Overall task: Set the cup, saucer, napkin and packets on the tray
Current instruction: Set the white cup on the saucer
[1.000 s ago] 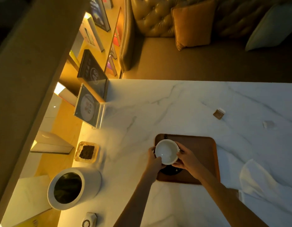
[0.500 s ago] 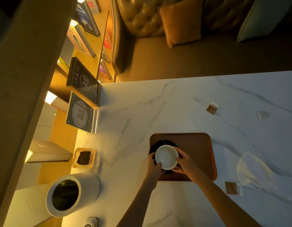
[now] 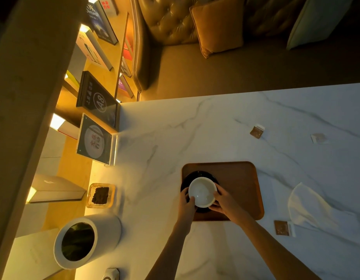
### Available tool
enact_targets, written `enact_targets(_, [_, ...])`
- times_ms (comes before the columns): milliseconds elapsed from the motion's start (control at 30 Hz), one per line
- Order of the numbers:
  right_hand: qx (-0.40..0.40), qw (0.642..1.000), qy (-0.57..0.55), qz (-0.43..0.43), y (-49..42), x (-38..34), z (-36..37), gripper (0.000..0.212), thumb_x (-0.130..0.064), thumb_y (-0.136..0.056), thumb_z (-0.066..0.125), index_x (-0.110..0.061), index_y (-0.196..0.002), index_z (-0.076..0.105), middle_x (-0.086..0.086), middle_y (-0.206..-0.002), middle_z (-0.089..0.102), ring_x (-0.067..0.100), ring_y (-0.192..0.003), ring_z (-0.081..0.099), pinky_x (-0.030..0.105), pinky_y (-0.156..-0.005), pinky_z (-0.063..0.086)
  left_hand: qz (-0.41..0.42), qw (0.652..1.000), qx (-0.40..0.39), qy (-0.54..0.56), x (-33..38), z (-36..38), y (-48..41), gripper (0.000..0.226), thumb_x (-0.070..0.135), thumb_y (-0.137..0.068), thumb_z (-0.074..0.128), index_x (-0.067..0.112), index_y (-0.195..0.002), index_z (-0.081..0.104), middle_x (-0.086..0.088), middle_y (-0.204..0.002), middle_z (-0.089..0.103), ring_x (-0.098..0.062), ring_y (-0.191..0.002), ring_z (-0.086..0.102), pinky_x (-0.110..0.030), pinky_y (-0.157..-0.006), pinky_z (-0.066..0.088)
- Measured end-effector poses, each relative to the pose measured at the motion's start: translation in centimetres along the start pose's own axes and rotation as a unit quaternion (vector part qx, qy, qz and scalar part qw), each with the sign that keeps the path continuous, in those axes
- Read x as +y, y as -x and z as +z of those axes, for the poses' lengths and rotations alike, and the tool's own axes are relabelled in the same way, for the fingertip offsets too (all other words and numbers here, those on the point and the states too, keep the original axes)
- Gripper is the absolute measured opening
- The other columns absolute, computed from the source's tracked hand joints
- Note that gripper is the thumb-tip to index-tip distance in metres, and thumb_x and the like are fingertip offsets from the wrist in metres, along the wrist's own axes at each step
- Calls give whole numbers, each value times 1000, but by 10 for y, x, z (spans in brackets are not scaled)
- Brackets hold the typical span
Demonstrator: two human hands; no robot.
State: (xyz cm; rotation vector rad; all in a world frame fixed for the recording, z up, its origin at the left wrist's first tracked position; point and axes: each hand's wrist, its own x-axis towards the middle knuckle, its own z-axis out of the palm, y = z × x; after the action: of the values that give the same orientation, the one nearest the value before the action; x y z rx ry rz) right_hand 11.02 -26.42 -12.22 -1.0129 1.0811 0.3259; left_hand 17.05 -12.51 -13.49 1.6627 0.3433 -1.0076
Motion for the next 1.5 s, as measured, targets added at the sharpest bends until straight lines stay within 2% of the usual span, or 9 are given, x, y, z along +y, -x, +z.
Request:
enact_targets(400, [-7, 1000, -20, -2, -5, 7, 2, 43, -19, -98, 50, -29, -138, 40, 11, -137, 42, 30, -121, 50, 37, -74, 60, 20, 998, 2, -61, 5, -2, -3, 36, 18, -100, 40, 25, -135, 34, -5, -134, 44, -23, -119, 49, -44, -98, 53])
enact_targets(633, [-1, 1000, -20, -2, -5, 6, 2, 47, -15, -97, 51, -23, -141, 38, 14, -139, 41, 35, -126, 47, 53, -93, 53, 24, 998, 10, -62, 5, -2, -3, 34, 19, -100, 42, 28, -132, 37, -2, -132, 46, -20, -116, 50, -41, -98, 54])
enact_targets(767, [11, 1000, -26, 2, -3, 4, 4, 48, -11, -96, 52, -21, -141, 38, 15, -140, 39, 37, -130, 42, 54, -94, 52, 22, 998, 11, -63, 7, -4, -4, 36, 17, -100, 44, 25, -134, 38, -4, -134, 47, -21, -117, 51, -40, -97, 54])
enact_targets(867, [15, 1000, -24, 1, -2, 4, 5, 48, -12, -96, 52, -22, -142, 38, 14, -141, 39, 37, -130, 42, 54, -93, 52, 25, 997, 9, -68, 7, -5, -3, 37, 17, -100, 43, 23, -136, 37, -5, -135, 47, -22, -118, 51, -39, -96, 54])
enact_targets(1133, [22, 1000, -17, -5, -2, 4, 6, 47, -12, -96, 52, -21, -140, 39, 15, -140, 39, 37, -129, 42, 50, -87, 54, 25, 996, 13, -80, 11, -3, 1, 40, 18, -101, 42, 21, -140, 34, -5, -138, 44, -24, -123, 48, -45, -103, 50])
enact_targets(1400, [24, 1000, 4, -15, -2, 6, 6, 46, -15, -98, 50, -22, -141, 39, 14, -140, 39, 37, -129, 43, 49, -87, 54, 23, 995, 11, -96, 12, -5, 3, 43, 20, -99, 45, 22, -141, 34, -4, -140, 45, -23, -123, 48, -46, -103, 50])
enact_targets(1500, [28, 1000, -6, -13, 2, 5, 6, 46, -16, -98, 50, -20, -143, 38, 15, -140, 41, 37, -127, 46, 51, -91, 52, 20, 995, 7, -98, 13, -6, 5, 44, 20, -99, 48, 21, -141, 35, -4, -138, 46, -23, -122, 50, -44, -101, 52])
